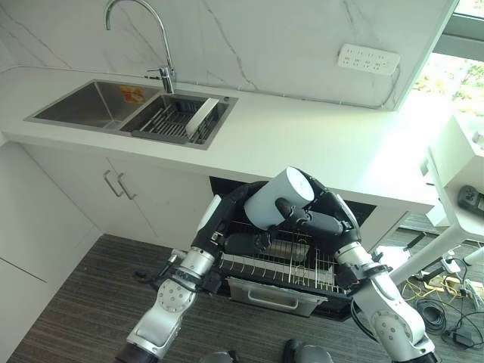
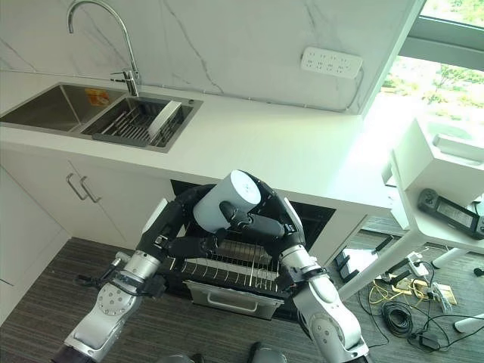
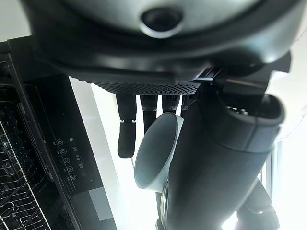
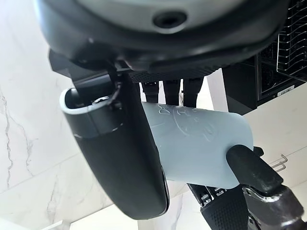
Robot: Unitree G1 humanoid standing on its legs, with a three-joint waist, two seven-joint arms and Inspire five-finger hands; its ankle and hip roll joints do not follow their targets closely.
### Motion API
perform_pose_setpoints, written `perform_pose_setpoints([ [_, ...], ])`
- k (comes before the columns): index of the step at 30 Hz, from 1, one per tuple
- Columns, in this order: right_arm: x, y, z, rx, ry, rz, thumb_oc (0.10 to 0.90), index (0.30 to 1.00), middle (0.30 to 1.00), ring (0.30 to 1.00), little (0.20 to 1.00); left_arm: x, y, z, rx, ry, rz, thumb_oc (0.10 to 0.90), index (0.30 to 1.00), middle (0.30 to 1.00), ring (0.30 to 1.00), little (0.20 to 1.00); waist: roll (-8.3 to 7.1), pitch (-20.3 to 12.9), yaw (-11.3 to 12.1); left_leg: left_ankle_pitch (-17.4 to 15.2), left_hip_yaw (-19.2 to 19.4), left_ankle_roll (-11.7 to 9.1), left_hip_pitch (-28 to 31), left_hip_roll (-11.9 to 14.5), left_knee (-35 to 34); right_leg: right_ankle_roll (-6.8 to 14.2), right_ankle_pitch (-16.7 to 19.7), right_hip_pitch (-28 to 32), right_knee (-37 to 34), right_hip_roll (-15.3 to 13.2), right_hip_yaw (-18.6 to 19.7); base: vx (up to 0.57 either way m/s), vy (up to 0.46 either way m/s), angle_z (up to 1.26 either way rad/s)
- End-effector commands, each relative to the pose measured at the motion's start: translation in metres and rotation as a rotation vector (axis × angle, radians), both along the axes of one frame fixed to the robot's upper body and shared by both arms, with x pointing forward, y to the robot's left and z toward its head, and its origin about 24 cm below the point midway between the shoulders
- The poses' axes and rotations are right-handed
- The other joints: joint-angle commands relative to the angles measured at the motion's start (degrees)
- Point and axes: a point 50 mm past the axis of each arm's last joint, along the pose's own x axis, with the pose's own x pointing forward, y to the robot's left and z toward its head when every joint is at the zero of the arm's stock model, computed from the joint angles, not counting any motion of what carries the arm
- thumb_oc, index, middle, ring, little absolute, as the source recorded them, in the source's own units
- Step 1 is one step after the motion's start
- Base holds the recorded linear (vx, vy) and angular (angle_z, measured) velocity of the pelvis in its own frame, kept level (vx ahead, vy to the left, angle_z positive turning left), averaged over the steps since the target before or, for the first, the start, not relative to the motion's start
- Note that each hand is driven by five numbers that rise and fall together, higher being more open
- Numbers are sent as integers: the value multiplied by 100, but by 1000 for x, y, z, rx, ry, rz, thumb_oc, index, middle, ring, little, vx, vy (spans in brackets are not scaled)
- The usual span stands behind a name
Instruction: Place the dishes in the dishwasher.
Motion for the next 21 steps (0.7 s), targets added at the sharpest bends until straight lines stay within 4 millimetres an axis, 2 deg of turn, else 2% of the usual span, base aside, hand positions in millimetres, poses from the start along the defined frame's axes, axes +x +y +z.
perform_pose_setpoints([
  [1, 4, 16, 62, 95, -319, 72, 400, 300, 300, 300, 300, 1, -26, 61, -67, -309, -152, 400, 300, 300, 300, 300, -22, -232, 52, -1271, -302, 53, 701, 12, -152, 784, 122, -123, -200, -255, -121, 0, 0, 0],
  [13, 4, 11, 64, -11, -368, -3, 400, 300, 300, 300, 300, 1, -25, 59, -86, -286, -134, 400, 300, 300, 300, 300, -20, -216, 23, -1280, -317, 59, 697, -7, -152, 793, 177, -162, -200, -273, -108, 0, 0, 0],
  [19, 4, 7, 67, -6, -384, -23, 400, 300, 300, 300, 300, 2, -23, 58, -99, -272, -123, 400, 300, 300, 300, 300, -25, -213, 34, -1287, -331, 64, 701, -7, -152, 796, 201, -164, -200, -286, -115, 0, 0, 0],
  [21, 4, 7, 68, -3, -388, -36, 400, 300, 300, 300, 300, 2, -23, 57, -101, -262, -119, 678, 716, 716, 716, 716, -28, -207, 41, -1287, -326, 65, 699, -2, -152, 790, 191, -156, -200, -286, -118, 0, 0, 0],
])
